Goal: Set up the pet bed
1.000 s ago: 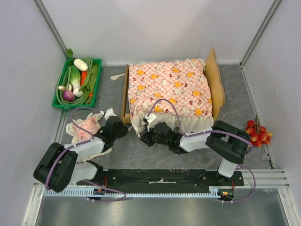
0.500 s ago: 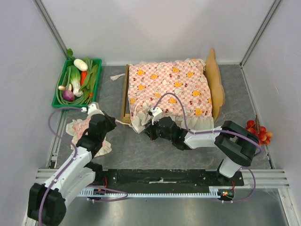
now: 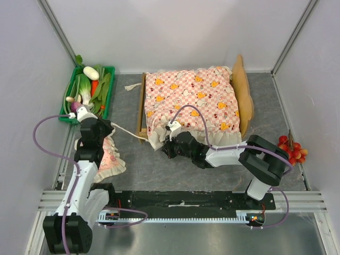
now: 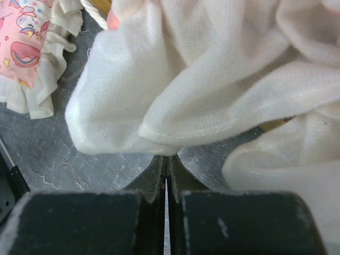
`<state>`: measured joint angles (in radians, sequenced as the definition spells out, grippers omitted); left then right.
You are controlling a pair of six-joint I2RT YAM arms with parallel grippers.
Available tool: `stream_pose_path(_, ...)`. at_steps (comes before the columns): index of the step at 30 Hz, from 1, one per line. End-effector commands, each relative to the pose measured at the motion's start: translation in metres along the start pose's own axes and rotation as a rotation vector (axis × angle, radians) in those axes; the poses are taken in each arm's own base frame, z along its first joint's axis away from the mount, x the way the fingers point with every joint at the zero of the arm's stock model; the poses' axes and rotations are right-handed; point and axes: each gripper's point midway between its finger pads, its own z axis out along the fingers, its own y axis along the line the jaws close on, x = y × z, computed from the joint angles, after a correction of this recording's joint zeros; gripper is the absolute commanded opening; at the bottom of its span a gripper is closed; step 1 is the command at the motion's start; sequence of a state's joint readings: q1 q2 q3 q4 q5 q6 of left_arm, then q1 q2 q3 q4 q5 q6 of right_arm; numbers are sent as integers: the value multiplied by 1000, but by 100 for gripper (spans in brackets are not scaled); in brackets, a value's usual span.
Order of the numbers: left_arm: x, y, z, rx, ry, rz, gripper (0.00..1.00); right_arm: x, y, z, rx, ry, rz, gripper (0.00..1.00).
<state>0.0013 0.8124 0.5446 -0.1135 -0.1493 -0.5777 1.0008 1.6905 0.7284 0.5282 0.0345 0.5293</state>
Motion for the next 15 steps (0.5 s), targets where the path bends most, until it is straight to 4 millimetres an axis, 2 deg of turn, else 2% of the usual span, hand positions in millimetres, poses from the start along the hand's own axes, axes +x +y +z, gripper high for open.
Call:
stream_pose_path(1, -22, -5, 4, 50, -40, 12, 2, -10, -2, -3, 38, -29, 21, 0)
stream_pose_path(3, -22, -3, 8, 46, -39, 8, 2, -9, 1, -7, 30, -28, 30, 0)
stream_pose_path(7, -25, -2, 10, 45, -41, 0, 2, 0, -7, -14, 53, -30, 35, 0)
stream_pose_path(11, -31, -1, 6, 41, -43, 2, 2, -5, -5, -17, 43, -45, 27, 0)
stream_pose_path(15, -34, 10, 1, 9, -53, -5, 2, -4, -14, -21, 84, -53, 28, 0)
